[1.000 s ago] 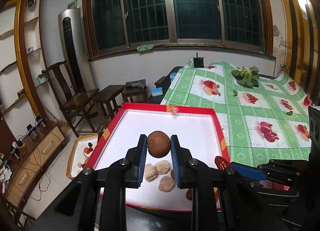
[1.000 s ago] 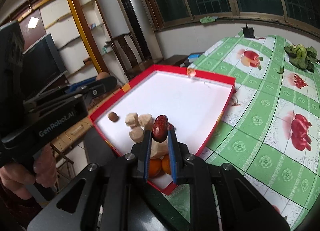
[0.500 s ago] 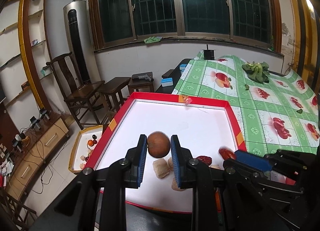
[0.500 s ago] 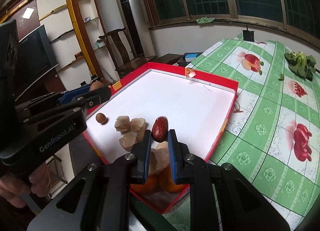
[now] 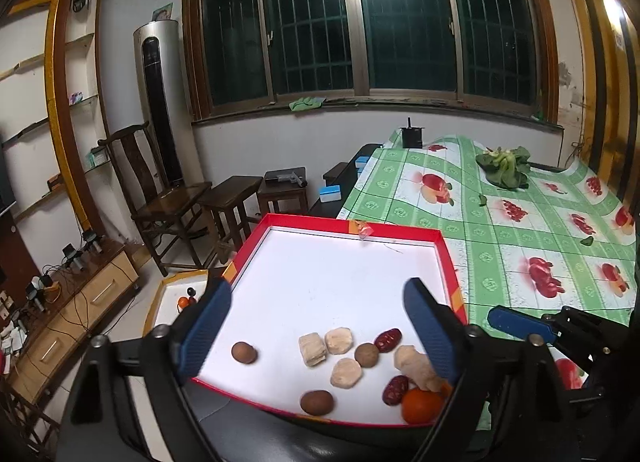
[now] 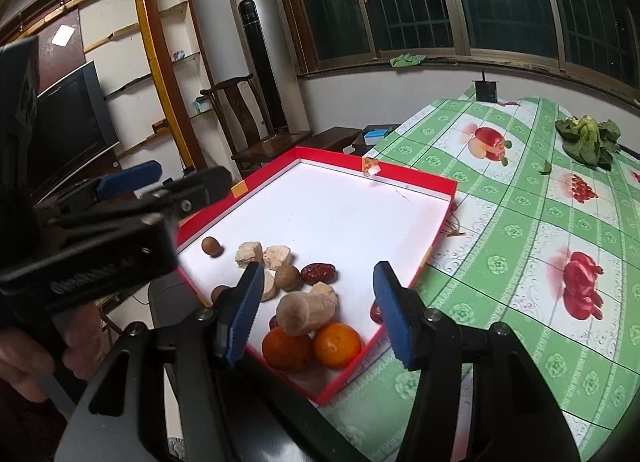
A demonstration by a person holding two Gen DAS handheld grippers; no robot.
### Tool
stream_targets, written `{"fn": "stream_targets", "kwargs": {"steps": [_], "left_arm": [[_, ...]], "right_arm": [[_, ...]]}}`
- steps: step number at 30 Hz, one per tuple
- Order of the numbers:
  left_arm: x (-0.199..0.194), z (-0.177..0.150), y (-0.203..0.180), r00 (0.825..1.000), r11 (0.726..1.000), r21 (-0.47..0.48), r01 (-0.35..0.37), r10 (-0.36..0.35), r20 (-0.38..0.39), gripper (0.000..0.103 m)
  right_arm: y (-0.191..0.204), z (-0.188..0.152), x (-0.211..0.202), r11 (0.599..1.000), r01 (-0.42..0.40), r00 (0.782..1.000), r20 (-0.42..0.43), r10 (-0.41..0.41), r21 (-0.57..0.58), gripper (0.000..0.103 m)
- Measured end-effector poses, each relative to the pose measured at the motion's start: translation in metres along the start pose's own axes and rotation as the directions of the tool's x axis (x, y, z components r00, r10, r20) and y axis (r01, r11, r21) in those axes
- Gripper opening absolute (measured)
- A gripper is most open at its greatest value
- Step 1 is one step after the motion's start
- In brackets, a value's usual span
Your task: Organize fruits
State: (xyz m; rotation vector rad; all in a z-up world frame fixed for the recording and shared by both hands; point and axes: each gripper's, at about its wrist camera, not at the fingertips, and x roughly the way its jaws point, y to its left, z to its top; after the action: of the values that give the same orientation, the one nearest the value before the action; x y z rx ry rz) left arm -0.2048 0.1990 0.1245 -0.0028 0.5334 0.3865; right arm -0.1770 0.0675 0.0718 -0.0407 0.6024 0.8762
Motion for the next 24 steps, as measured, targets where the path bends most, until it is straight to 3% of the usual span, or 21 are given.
{"fn": "stream_targets", "kwargs": {"steps": [1,4,11,19,24], "left_arm": [[-0.003,0.001,-0.002,1.0,1.0,0.0,-0.024,0.024,-0.007,0.102],[-0.013,0.004,-0.004,0.997,0.998,0.0,-0.068,0.068,0.029,0.103],[-0.026,0.008,0.004,0.996,0.996,-0.034,-0.076,0.078,0.036,0.103],[-0.028,0.005,0.014,0.995,0.994,-0.056,-0.099,0.1,0.028,0.103],[-0.028,0.004,0.016,0.995,0.994,-0.058,-0.096,0.098,0.028,0.103]], "right_arm": [[0.0,0.0,-0.003,1.0,0.003,1.0,0.006,-0.003,-0.004,0.058],[0.0,0.0,-0.012,1.0,0.006,1.0,0.022,-0.005,-0.017,0.058],[0.0,-0.001,-0.026,1.0,0.015,0.999,0.047,-0.014,-0.022,0.059],[0.006,0.003,-0.031,0.999,0.02,0.998,0.065,-0.018,-0.027,0.07],[0.011,0.004,-0.037,0.999,0.04,0.994,0.105,-0.037,-0.027,0.094]]}}
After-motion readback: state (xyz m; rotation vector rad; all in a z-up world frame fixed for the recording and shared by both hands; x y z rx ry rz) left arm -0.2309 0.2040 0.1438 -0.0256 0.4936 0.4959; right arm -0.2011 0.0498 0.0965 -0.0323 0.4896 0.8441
